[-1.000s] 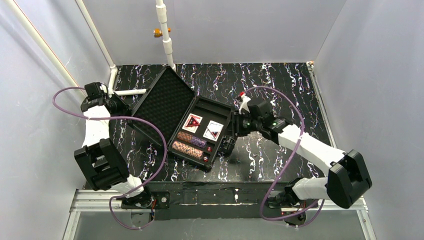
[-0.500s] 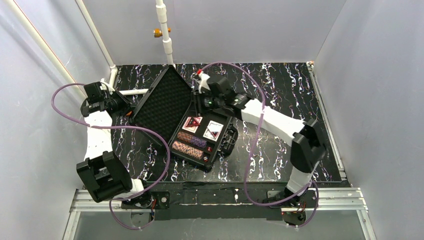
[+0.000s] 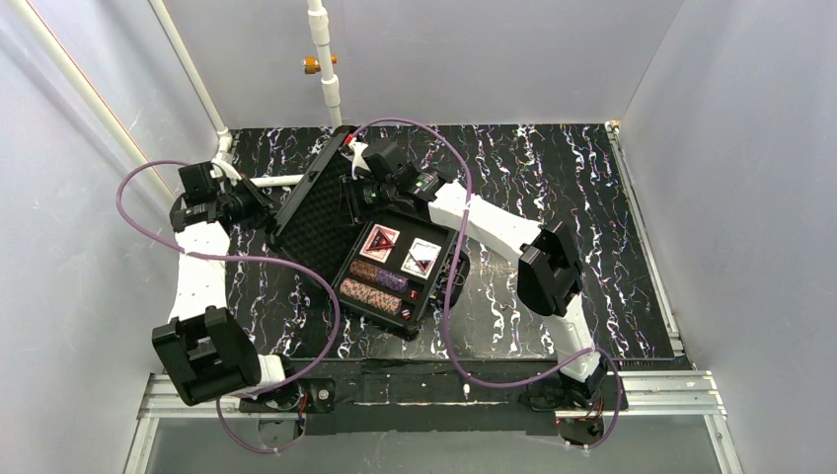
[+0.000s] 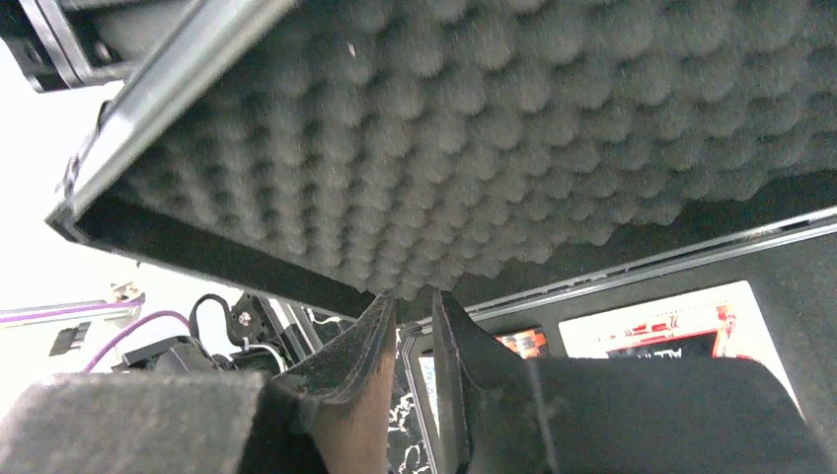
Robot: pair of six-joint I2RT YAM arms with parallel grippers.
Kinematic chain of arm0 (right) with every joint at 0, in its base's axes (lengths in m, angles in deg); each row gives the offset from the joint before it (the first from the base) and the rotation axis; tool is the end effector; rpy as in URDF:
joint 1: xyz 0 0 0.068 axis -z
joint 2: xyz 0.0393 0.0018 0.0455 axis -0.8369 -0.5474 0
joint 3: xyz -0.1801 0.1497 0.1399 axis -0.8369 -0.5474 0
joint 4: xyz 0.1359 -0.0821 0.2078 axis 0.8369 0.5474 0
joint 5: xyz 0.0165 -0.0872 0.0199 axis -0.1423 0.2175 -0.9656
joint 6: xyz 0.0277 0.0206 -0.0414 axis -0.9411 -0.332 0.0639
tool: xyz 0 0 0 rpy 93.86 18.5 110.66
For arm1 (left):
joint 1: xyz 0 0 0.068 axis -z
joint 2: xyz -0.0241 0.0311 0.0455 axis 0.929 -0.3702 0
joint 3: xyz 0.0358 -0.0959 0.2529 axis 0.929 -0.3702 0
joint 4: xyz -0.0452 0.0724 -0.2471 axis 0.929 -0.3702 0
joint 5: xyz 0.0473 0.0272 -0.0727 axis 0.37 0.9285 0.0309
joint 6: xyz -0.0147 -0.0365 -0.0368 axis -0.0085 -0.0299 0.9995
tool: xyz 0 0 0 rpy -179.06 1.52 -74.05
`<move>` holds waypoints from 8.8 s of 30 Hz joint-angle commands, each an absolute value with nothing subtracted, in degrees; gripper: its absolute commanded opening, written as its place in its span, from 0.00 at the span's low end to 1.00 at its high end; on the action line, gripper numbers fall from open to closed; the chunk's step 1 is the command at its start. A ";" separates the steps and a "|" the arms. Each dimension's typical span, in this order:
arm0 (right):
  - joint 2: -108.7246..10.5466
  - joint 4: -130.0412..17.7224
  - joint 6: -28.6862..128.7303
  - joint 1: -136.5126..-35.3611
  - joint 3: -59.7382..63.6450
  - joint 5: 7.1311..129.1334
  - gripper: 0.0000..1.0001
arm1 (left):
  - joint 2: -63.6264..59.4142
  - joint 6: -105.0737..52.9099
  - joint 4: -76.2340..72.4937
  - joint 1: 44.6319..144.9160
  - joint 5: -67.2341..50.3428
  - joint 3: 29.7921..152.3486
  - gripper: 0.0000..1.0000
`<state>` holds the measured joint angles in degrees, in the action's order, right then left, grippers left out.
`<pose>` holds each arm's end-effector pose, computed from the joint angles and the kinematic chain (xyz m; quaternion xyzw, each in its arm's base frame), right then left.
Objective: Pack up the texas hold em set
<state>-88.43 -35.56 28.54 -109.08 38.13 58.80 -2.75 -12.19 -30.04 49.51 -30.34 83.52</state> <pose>0.2971 0.4008 0.3101 -0.2501 0.8217 0.4181 0.2958 0.2817 0.0769 0.3162 -0.2195 0.8456 -0.2579 0.4127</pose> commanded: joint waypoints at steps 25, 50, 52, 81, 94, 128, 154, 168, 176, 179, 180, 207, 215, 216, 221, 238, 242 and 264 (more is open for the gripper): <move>-80.54 -35.85 27.99 -109.46 35.49 61.65 0.23 | 4.25 -15.56 -34.09 62.84 -32.47 81.14 0.04; -65.69 -40.59 24.52 -109.46 12.55 66.70 0.25 | 8.53 -16.38 -32.14 72.95 -28.37 73.14 0.04; -64.96 -41.06 24.37 -109.46 10.65 66.81 0.25 | 8.78 -16.02 -31.77 73.47 -28.16 72.11 0.04; -52.52 -45.84 21.61 -109.46 -13.09 68.21 0.26 | 10.63 -13.20 -31.20 82.30 -22.10 67.12 0.04; -49.07 -43.03 23.18 -109.46 -17.56 71.23 0.26 | 9.61 -12.44 -31.56 85.81 -18.25 67.03 0.04; -31.73 -28.45 24.90 -106.85 -25.47 94.65 0.79 | 19.57 -15.08 -33.05 91.57 -8.92 74.92 0.98; -31.71 -43.98 20.06 -89.51 -39.08 71.77 0.48 | -5.80 -16.17 -30.62 112.21 -1.42 85.12 0.29; -40.76 -50.58 18.84 -89.24 -38.82 69.77 0.45 | -11.80 -15.31 -27.63 113.51 -2.09 80.08 0.06; -45.43 -52.64 17.87 -89.24 -38.06 69.77 0.36 | -7.54 -9.39 -21.46 114.59 -1.47 65.99 0.02; -47.39 -53.07 17.72 -89.16 -37.41 70.35 0.32 | -6.01 -7.84 -20.63 115.17 -0.14 62.98 0.01; -48.02 -53.33 17.73 -89.17 -37.24 70.33 0.32 | -5.55 -7.48 -20.45 115.38 -0.04 62.23 0.01; -52.97 -56.23 18.34 -89.11 -33.20 67.60 0.15 | -4.13 -5.67 -19.93 118.59 1.05 58.89 0.01; -51.55 -56.23 18.78 -89.15 -32.07 66.31 0.15 | -4.55 -5.49 -19.45 119.01 1.22 58.72 0.00; -51.51 -56.23 18.78 -89.15 -31.96 66.10 0.15 | -4.58 -5.49 -19.37 118.99 1.22 58.67 0.00; -51.01 -57.88 18.52 -89.12 -31.30 64.94 0.15 | -4.74 -5.49 -19.27 119.16 1.15 58.61 0.00; -53.55 -60.11 16.65 -89.48 -27.40 62.06 0.15 | -5.25 -5.41 -18.84 119.43 1.05 58.33 0.00; -54.41 -60.90 16.15 -90.16 -27.01 61.85 0.15 | -5.44 -5.41 -18.74 119.50 1.00 58.44 0.00; -55.90 -61.68 15.13 -92.53 -29.80 62.94 0.13 | -5.58 -5.58 -18.65 119.68 0.96 58.44 0.00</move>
